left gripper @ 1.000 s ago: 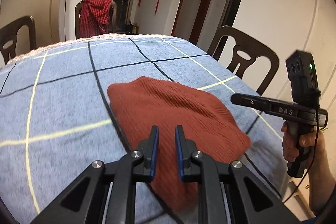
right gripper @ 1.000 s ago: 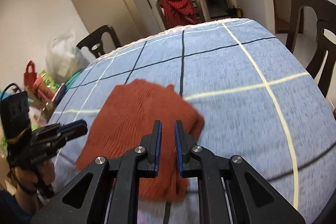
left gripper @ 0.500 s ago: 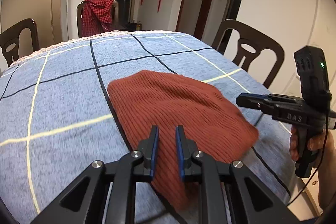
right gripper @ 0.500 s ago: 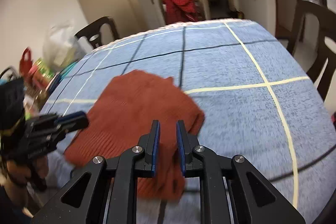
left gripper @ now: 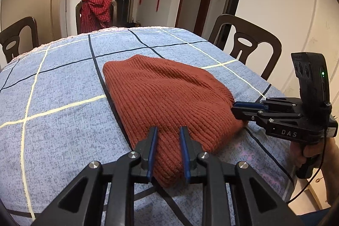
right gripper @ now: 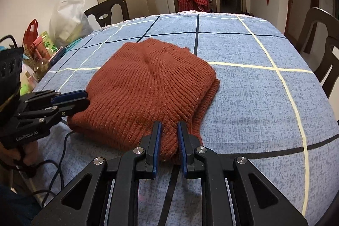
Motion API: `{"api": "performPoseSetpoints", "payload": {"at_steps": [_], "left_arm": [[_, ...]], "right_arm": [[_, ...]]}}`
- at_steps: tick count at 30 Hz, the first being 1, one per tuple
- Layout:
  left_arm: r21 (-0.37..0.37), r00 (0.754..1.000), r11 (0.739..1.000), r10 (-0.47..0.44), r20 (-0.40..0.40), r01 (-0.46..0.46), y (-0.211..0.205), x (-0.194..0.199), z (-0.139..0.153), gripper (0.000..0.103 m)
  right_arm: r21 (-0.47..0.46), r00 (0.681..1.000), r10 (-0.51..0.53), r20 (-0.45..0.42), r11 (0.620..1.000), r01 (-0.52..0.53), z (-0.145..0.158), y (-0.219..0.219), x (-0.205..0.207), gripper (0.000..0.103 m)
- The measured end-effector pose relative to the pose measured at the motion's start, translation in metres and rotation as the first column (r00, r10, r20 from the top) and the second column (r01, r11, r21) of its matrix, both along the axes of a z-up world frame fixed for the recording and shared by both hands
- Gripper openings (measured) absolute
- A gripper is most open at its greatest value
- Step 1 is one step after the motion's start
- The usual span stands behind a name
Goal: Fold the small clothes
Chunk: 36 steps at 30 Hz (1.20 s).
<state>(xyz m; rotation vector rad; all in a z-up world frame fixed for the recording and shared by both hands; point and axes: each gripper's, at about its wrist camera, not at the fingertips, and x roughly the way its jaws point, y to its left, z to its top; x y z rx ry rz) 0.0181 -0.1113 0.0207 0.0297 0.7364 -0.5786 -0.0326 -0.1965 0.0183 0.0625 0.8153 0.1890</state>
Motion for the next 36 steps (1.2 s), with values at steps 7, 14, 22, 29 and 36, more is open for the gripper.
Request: {"api": "performPoseSetpoints", "payload": {"at_steps": [7, 14, 22, 29, 36], "left_arm": [[-0.012, 0.999, 1.000, 0.022, -0.028, -0.023, 0.002, 0.003, 0.006, 0.023], [0.008, 0.997, 0.997, 0.079, -0.005, -0.079, 0.002, 0.010, 0.017, 0.023], [0.028, 0.994, 0.994, 0.103, -0.028, -0.102, 0.004, 0.015, 0.010, 0.024], [0.016, 0.994, 0.995, 0.100, -0.041, -0.099, 0.008, 0.016, 0.007, 0.026], [-0.003, 0.995, 0.996, 0.085, -0.050, -0.085, 0.011, 0.016, 0.004, 0.027]], "right_arm": [[0.016, 1.000, -0.016, -0.018, 1.000, 0.017, 0.009, 0.000, -0.001, 0.016], [0.036, 0.999, 0.000, 0.054, 0.999, -0.002, 0.034, 0.009, -0.002, 0.016], [0.002, 0.994, 0.105, 0.016, 0.994, -0.105, 0.019, 0.044, 0.008, 0.016], [-0.051, 0.993, 0.119, -0.009, 0.992, -0.120, 0.010, 0.049, 0.008, 0.016], [-0.019, 1.000, 0.023, 0.001, 1.000, -0.023, 0.014, 0.022, 0.013, 0.016]]}}
